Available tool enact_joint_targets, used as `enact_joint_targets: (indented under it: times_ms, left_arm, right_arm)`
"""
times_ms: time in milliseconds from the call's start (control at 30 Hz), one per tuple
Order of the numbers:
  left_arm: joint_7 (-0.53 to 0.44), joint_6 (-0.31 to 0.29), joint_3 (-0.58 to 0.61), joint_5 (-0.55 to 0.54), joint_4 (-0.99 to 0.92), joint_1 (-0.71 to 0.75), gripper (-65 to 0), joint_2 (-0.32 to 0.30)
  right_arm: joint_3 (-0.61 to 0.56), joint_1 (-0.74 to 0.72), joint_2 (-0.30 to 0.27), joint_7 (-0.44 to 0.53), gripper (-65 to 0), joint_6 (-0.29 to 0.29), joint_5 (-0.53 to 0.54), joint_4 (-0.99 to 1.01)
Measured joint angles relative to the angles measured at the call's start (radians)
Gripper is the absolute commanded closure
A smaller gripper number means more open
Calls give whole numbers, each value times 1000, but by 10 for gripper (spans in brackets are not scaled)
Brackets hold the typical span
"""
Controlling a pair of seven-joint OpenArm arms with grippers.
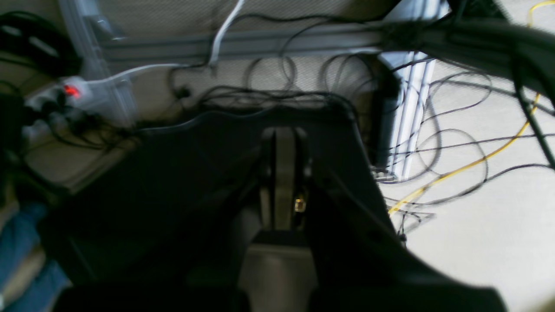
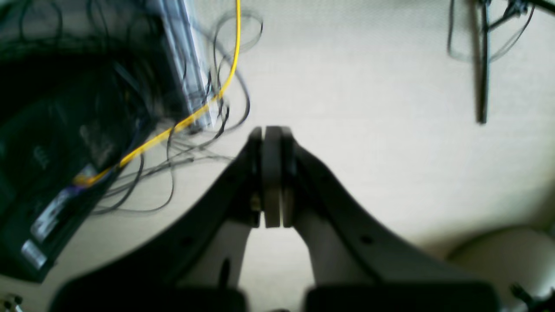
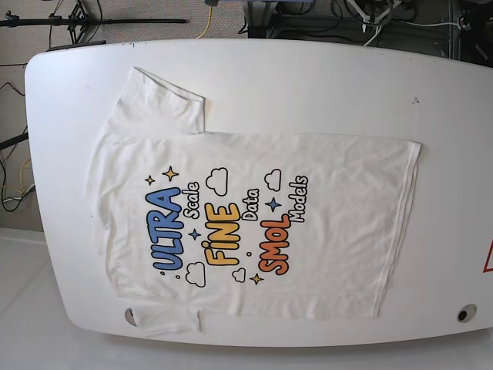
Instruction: Fold the T-shirt properly
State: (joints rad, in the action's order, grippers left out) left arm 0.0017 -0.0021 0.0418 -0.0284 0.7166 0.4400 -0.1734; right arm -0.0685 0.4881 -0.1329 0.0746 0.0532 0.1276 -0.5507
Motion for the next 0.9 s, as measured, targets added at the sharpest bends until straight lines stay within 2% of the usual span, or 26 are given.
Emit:
enact_joint_targets:
  times_ms: [167, 333, 500, 633, 900]
  left_arm:
    - [16, -6, 1, -10, 94, 41, 0, -16]
    - [25, -1, 0, -18, 233, 126, 0, -53]
    - [58, 5, 0, -19, 293, 184, 0, -74]
    - [29, -1, -1, -22, 369, 244, 0, -73]
    - [34, -4, -27, -32, 465, 317, 0, -69]
  right_arm:
    - [0, 36, -7, -6, 0, -4, 0, -80]
    - [-5, 83, -42, -3, 0, -11, 0, -174]
    - [-2, 137, -70, -25, 0, -29, 0, -243]
    - [23, 208, -76, -12, 0, -27, 0, -342]
    - [77, 291, -77, -43, 0, -23, 0, -479]
